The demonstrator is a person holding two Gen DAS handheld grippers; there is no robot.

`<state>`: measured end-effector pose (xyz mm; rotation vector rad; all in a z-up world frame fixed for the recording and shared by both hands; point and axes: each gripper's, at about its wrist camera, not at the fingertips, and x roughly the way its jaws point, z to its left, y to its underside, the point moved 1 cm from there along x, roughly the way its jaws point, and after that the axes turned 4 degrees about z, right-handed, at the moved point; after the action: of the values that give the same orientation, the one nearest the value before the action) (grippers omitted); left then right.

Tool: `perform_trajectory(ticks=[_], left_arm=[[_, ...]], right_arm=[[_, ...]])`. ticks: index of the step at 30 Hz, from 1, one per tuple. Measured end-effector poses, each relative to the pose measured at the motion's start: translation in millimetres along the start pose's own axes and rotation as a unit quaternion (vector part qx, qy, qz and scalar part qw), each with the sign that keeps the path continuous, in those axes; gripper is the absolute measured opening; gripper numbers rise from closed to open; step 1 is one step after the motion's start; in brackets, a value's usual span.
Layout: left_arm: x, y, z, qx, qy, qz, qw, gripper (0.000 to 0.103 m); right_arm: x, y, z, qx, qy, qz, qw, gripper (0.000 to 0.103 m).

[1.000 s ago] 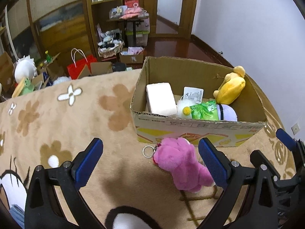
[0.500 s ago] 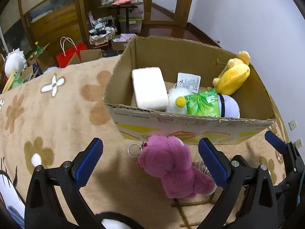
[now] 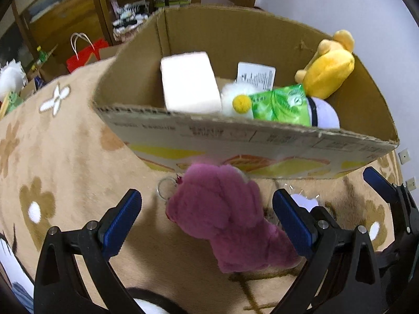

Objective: Organize soft objects
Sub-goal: 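Lower both tools toward the pink plush and the clear bag beside the box, then grasp the pink plush with left tool while right tool grasps the clear bag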

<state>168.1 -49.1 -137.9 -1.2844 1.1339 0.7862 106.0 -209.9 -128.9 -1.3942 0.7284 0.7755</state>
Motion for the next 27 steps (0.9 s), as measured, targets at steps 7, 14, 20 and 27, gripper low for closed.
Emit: perform_trajectory(ticks=[7, 14, 20, 27], left_arm=[[15.7, -0.8, 7.6, -0.014, 0.002, 0.032, 0.9994, 0.098], [25.5, 3.0, 5.9, -0.016, 0.016, 0.055, 0.9982, 0.088], [30.5, 5.3, 3.7, -0.009, -0.009, 0.065, 0.9978, 0.073], [35.5, 0.0, 20.1, -0.033, 0.004, 0.076, 0.9966, 0.069]], right_arm=[[8.2, 3.9, 2.7, -0.005, -0.010, 0.019, 1.000, 0.103], [15.4, 9.7, 13.0, -0.020, -0.020, 0.035, 0.999, 0.103], [22.2, 15.2, 12.6, -0.006, -0.039, 0.055, 0.998, 0.103], [33.5, 21.7, 20.5, -0.028, -0.034, 0.074, 0.996, 0.103]])
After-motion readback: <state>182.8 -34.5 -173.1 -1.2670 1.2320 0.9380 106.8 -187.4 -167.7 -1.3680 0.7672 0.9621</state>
